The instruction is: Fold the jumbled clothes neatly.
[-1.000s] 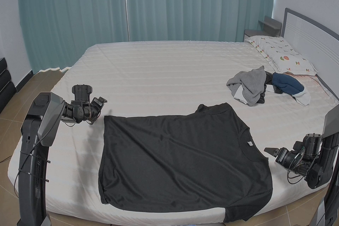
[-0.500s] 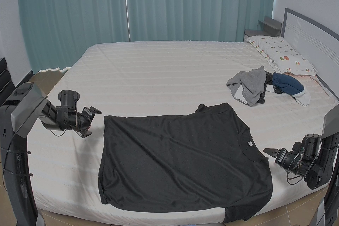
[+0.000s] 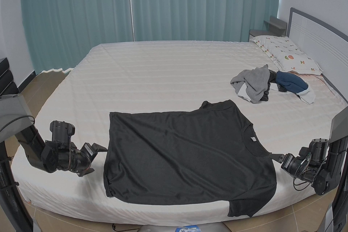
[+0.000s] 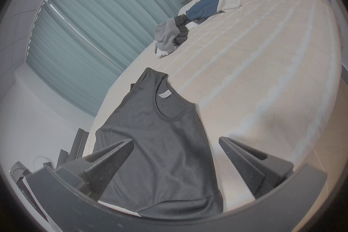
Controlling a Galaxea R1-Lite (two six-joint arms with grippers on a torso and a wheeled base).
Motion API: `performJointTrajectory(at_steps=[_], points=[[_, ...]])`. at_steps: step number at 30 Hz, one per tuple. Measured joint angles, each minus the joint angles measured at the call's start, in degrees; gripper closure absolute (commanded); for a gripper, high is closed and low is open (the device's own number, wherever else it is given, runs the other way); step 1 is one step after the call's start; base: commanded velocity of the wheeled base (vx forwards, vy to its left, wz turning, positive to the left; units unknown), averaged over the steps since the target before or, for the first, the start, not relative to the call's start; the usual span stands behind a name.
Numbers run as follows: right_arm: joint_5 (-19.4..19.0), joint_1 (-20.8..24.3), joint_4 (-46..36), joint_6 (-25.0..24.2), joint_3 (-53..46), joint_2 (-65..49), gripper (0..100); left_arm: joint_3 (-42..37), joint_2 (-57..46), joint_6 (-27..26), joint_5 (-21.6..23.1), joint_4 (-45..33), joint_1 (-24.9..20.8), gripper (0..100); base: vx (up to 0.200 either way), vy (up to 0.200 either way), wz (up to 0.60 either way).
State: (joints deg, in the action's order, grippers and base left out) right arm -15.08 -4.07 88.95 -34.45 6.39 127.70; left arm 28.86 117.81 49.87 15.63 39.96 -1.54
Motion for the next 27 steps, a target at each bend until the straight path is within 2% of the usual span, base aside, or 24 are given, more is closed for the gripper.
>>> performJointTrajectory(at_steps=[5,10,11,21,27], points=[[0.0,0.5,0.0,-0.4,-0.3,0.0,0,-7.3,-2.8,-3.2,-3.4,4.1,-4.5,0,0.0,0.0,0.0],[0.0,1.1,0.0,-0.5,-0.4,-0.2,0,-8.9,-2.4,-6.1,-7.1,4.8,-7.3,0,0.0,0.0,0.0],[0.1,1.2,0.0,-0.5,-0.4,-0.2,0,-8.9,-2.1,-6.3,-7.5,4.8,-7.6,100,0.0,0.0,0.0],[0.1,1.3,0.0,-0.5,-0.4,-0.2,0,-8.5,0.4,-6.5,-10.4,6.1,-8.7,100,0.0,0.0,0.0],[0.1,1.8,0.0,-0.5,-0.6,-0.4,0,-9.2,0.4,-9.4,-12.8,5.8,-8.3,100,0.0,0.0,0.0]])
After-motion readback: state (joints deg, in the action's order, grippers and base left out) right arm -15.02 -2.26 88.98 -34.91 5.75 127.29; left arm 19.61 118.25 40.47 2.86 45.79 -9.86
